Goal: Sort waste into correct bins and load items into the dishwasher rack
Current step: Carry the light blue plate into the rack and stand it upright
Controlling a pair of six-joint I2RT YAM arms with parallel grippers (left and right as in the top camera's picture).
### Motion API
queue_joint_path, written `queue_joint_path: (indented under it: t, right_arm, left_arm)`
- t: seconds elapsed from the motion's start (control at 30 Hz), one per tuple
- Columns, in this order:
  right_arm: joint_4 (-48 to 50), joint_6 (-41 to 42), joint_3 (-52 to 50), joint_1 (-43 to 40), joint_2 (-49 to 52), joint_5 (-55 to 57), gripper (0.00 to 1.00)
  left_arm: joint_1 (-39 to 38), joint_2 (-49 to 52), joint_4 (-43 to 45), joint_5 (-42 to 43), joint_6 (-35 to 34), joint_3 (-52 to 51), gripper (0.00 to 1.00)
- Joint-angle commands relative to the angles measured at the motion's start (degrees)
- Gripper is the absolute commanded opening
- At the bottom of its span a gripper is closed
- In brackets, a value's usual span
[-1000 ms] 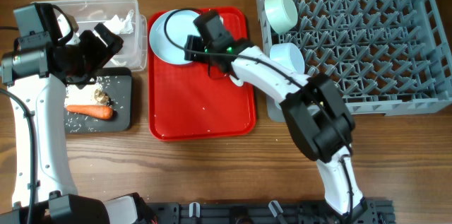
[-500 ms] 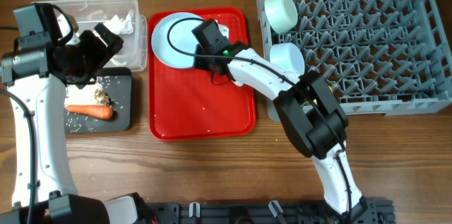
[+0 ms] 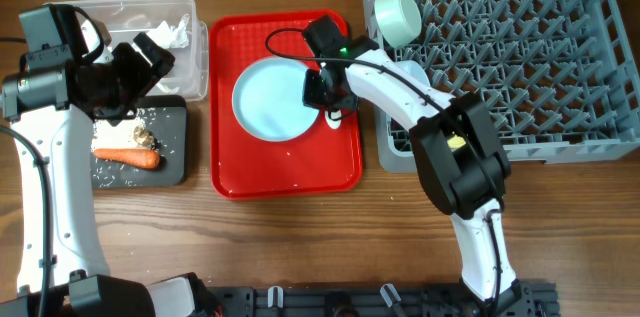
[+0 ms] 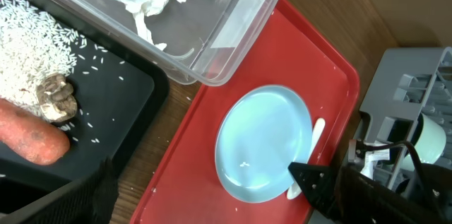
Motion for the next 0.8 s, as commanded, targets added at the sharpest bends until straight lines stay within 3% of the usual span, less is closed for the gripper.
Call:
queue_joint_path:
  t: [0.0,0.17,0.27,0.4,0.5,0.63,0.7,0.77]
  right_arm:
    - [-1.2,-1.3,-1.7,0.3,1.6,0.4,0.04]
    - [-0.7,-6.3,0.1,0.1,-1.4,0.4,0.04]
    - [-3.6,-13.4,6.3,-0.4,-9.4,2.4,0.04]
    - [-0.5,-14.4,8.0,-0.5,-18.4,5.4,0.04]
    - [0.3,-14.4,8.0,-0.8,-24.9,22.0,0.04]
    - [0.4,-19.8,8.0,-2.0,-28.7,54.8,0.04]
    - [1.1,-25.5,7.9,-3.5,-28.4,70.9,0.04]
    - [2.2,-32.1,7.9,-6.1,-27.6,77.8,0.04]
  left_arm:
    - [0.3,-0.4,0.1,-0.3,0.1,0.3,1.00]
    - [0.3,-0.4,0.1,-0.3,0.1,0.3,1.00]
    - [0.3,-0.4,0.1,-0.3,0.1,0.3,1.00]
    - [0.3,-0.4,0.1,-0.3,0.1,0.3,1.00]
    - [0.3,-0.4,0.1,-0.3,0.1,0.3,1.00]
    - [0.3,-0.4,0.1,-0.3,0.1,0.3,1.00]
    - [0.3,-0.4,0.1,-0.3,0.1,0.3,1.00]
    - [0.3,-0.4,0.1,-0.3,0.1,0.3,1.00]
